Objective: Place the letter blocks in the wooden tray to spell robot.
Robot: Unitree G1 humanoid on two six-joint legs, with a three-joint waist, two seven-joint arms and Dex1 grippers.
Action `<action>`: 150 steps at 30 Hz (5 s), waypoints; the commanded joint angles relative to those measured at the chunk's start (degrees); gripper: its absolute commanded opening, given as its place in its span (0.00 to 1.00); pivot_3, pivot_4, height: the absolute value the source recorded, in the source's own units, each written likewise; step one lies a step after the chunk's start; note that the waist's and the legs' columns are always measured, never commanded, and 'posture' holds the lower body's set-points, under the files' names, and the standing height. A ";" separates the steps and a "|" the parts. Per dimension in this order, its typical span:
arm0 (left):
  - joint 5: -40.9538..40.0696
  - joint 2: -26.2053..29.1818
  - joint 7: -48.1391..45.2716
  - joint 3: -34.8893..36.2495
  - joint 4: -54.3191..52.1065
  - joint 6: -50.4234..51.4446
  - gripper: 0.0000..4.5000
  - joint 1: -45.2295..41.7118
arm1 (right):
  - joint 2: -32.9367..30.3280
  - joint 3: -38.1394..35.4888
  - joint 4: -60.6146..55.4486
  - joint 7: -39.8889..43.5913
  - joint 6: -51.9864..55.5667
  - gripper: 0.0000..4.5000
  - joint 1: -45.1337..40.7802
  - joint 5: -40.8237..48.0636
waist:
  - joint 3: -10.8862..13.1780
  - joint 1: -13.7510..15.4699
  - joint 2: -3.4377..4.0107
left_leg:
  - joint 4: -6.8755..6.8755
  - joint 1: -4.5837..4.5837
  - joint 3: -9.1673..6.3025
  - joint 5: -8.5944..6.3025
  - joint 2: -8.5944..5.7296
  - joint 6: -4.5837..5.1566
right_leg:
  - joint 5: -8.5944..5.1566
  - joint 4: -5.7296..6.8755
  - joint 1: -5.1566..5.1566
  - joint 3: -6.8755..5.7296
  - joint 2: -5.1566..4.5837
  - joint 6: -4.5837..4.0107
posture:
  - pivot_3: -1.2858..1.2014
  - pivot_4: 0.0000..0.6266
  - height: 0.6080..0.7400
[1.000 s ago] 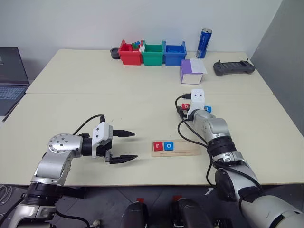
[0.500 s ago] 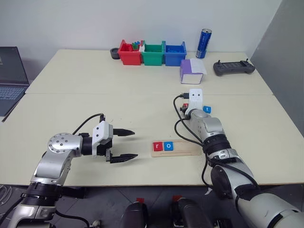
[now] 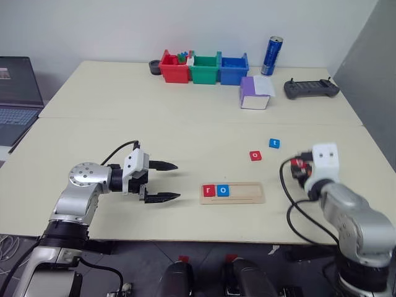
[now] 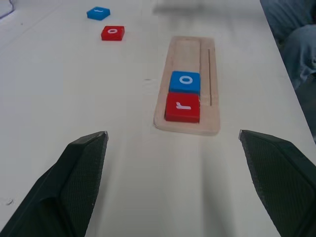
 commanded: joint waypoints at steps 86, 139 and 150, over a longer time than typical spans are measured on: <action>2.05 0.99 0.80 1.52 -3.02 -9.41 1.00 8.61 | -20.41 40.72 35.29 73.17 -38.42 0.32 -32.53 -21.32 | 0.20 0.31 0.08 | 0.14 0.48 0.15 0.27 0.02 -0.12 | 0.11 0.09 0.43 0.12 -0.08 0.32 | 0.52 0.24 1.00; 2.44 0.90 5.01 0.86 -8.26 -3.77 1.00 6.94 | -18.75 48.43 34.64 72.65 -30.70 0.32 -40.06 -20.44 | 0.20 0.56 0.08 | 0.13 0.46 0.14 0.22 0.02 -0.03 | 0.10 0.09 0.40 0.09 -0.07 0.32 | 0.52 0.24 1.00; 2.57 1.22 4.43 1.18 -6.68 -4.95 1.00 6.94 | -16.58 50.88 34.17 72.64 -31.11 0.32 -39.66 -21.18 | 0.20 0.57 0.07 | 0.13 0.46 0.15 0.22 0.02 -0.03 | 0.10 0.09 0.41 0.09 -0.07 0.32 | 0.52 0.24 1.00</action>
